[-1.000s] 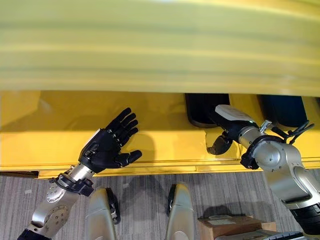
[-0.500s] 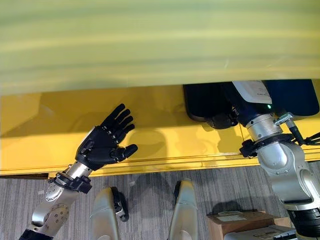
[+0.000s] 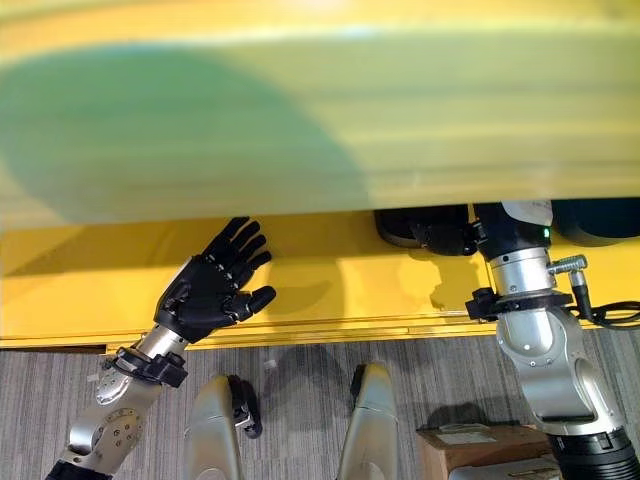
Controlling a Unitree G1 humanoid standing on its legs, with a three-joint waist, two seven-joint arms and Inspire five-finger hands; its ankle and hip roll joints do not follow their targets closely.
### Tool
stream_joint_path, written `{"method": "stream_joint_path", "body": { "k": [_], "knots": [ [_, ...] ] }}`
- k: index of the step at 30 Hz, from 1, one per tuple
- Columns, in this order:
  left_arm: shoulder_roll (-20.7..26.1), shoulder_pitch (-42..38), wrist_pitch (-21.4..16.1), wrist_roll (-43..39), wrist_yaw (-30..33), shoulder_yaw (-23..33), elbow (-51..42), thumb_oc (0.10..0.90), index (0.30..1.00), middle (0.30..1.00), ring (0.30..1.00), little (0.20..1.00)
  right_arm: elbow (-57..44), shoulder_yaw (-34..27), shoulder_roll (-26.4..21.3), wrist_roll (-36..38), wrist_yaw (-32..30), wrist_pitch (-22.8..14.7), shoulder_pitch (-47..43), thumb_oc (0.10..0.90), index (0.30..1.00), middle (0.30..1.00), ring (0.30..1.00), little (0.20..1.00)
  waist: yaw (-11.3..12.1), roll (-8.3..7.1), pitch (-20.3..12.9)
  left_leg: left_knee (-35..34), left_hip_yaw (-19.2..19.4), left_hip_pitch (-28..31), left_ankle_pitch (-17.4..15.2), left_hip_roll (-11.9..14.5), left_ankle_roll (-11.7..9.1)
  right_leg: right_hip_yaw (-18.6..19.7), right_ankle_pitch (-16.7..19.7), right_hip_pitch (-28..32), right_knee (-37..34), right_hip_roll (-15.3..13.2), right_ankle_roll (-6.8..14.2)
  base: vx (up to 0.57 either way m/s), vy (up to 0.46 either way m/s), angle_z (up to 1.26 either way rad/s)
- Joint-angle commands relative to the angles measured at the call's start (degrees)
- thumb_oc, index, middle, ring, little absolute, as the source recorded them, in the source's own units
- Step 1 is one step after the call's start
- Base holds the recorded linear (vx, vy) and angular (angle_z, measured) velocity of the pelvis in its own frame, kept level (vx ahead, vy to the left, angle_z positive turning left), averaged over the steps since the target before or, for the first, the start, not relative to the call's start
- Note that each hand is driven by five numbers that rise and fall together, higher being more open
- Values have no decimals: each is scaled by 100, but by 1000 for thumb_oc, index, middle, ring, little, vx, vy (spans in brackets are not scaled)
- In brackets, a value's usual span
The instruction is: Move parts from the plastic box to the shelf.
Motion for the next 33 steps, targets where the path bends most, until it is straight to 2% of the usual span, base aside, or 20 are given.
{"method": "stream_joint_path", "body": {
  "k": [1, 3, 6, 8, 10, 12, 17, 22, 26, 29, 30, 33],
  "knots": [
    [95, 628, 323, 91, 33, -67, 65, 900, 1000, 1000, 1000, 1000, -681, -864, 48, 350, -358, -432, 52, 900, 1000, 1000, 1000, 1000, -86, -85, -65, -1037, 671, 684, 380, 347, 126, -211, 668, 501, -905, -61, 13, -16, 33, -7],
    [116, 785, 346, 87, 8, 11, -10, 900, 1000, 1000, 1000, 1000, -754, -938, 244, 617, -466, -635, 484, 900, 1000, 1000, 1000, 1000, -118, -119, -92, -1373, 799, 899, 557, 293, 123, -254, 816, 671, -1234, -13, 44, 2, 38, -15],
    [84, 985, 395, 70, -26, 92, -69, 900, 1000, 1000, 1000, 1000, -748, -948, 513, 592, -865, -404, 843, 900, 1000, 1000, 1000, 1000, -149, -160, -157, -1831, 959, 1211, 796, 189, 131, -326, 1062, 944, -1758, 27, 97, 38, 52, -15],
    [73, 1120, 465, -113, -73, 185, -148, 900, 1000, 1000, 1000, 1000, -592, -1055, 615, 946, -995, -394, 1058, 900, 1000, 1000, 1000, 1000, -166, -200, -224, -2240, 1060, 1462, 1009, 107, 103, -384, 1275, 1187, -2267, 73, 147, 42, 51, -14],
    [56, 1295, 512, -105, -212, 323, -210, 900, 1000, 1000, 1000, 1000, -435, -1149, 826, 1174, -857, -400, 1391, 900, 1000, 1000, 1000, 1000, -200, -227, -318, -2744, 1238, 1784, 1302, 70, 41, -510, 1527, 1508, -2825, 115, 208, 39, 48, -9],
    [29, 1428, 571, -117, -286, 404, -242, 900, 1000, 1000, 1000, 1000, -396, -1173, 915, 1221, -728, -537, 1615, 900, 1000, 1000, 1000, 1000, -237, -212, -448, -3180, 1370, 2129, 1405, 21, -58, -611, 1616, 1847, -3314, 189, 290, 125, 67, -8],
    [77, 1611, 750, -267, -276, 581, -313, 900, 1000, 1000, 1000, 1000, -286, -1134, 825, 1287, -592, -594, 1891, 900, 1000, 1000, 1000, 1000, -211, -203, -782, -4241, 1657, 2791, 2046, -24, -276, -980, 1989, 2676, -4349, 353, 306, 84, 37, -6],
    [68, 1774, 862, -276, -300, 600, -405, 900, 1000, 1000, 1000, 1000, -171, -995, 709, 1490, -346, -507, 1945, 900, 1000, 1000, 1000, 1000, -100, -223, -1113, -4881, 1698, 3158, 2448, 6, -405, -1201, 2201, 3131, -4870, 400, 322, 48, -7, 2],
    [66, 1809, 984, -300, -296, 627, -412, 900, 1000, 1000, 1000, 1000, -116, -859, 690, 1754, -176, -419, 2015, 900, 1000, 1000, 1000, 1000, -24, -223, -1352, -5284, 1685, 3398, 2703, 21, -485, -1344, 2201, 3471, -5098, 450, 297, 23, 6, 9],
    [66, 1805, 989, -321, -294, 642, -376, 900, 1000, 1000, 1000, 1000, -44, -749, 728, 2414, 155, -383, 2015, 900, 1000, 1000, 1000, 1000, -1, -215, -1454, -5415, 1683, 3521, 2805, 35, -515, -1407, 2156, 3658, -5179, 483, 253, 13, 19, 3],
    [44, 1768, 1027, -367, -267, 637, -342, 900, 1000, 1000, 1000, 1000, 14, -653, 799, 2750, 297, -255, 1988, 900, 1000, 1000, 1000, 1000, 14, -217, -1512, -5445, 1678, 3573, 2829, 33, -520, -1433, 2157, 3737, -5226, 497, 237, 13, 40, 3],
    [-8, 1723, 1026, -466, -562, 642, -297, 900, 1000, 1000, 1000, 1000, 245, -544, 878, 2608, 307, -94, 1942, 900, 1000, 1000, 1000, 1000, 31, -228, -1591, -5485, 1690, 3651, 2829, 12, -512, -1463, 2171, 3866, -5322, 512, 226, -9, 50, -2]
  ]
}}
